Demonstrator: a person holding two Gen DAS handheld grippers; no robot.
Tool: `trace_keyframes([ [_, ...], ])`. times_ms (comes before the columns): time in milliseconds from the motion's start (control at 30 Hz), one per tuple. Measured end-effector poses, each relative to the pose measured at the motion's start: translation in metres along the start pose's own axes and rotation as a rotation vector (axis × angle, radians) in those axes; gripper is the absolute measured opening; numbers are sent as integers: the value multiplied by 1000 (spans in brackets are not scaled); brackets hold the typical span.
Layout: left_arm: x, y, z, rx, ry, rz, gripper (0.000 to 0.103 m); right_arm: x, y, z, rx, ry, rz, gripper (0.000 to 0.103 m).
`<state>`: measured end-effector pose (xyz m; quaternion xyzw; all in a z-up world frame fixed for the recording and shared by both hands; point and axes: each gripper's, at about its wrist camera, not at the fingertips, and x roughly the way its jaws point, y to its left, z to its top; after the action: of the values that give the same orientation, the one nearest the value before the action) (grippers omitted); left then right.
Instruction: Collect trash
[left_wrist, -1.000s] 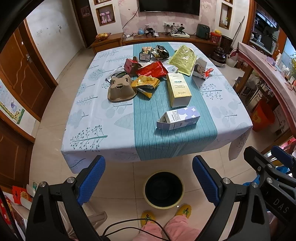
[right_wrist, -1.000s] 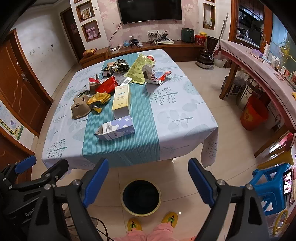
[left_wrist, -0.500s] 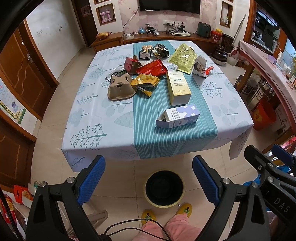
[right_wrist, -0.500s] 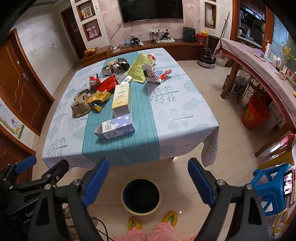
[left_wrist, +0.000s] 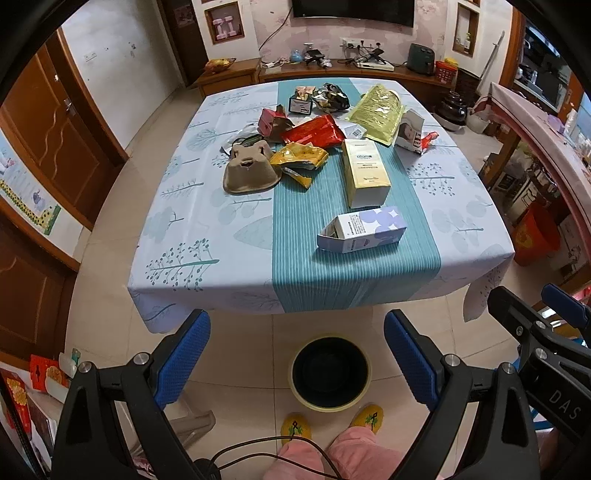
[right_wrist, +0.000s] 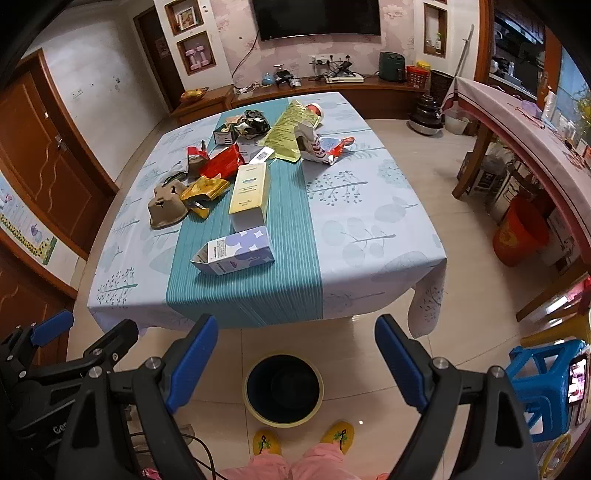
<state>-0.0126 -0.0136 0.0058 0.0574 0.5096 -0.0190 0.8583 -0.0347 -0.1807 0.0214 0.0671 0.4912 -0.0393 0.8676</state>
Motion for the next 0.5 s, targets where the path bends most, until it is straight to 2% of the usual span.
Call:
trace_keyframes([
  [300, -5, -6, 12, -10, -13, 54, 94, 9, -6, 18, -21, 3, 68, 87],
  [500, -3, 6, 26, -33, -23, 97, 94, 21, -2, 27, -23, 20, 110, 87],
])
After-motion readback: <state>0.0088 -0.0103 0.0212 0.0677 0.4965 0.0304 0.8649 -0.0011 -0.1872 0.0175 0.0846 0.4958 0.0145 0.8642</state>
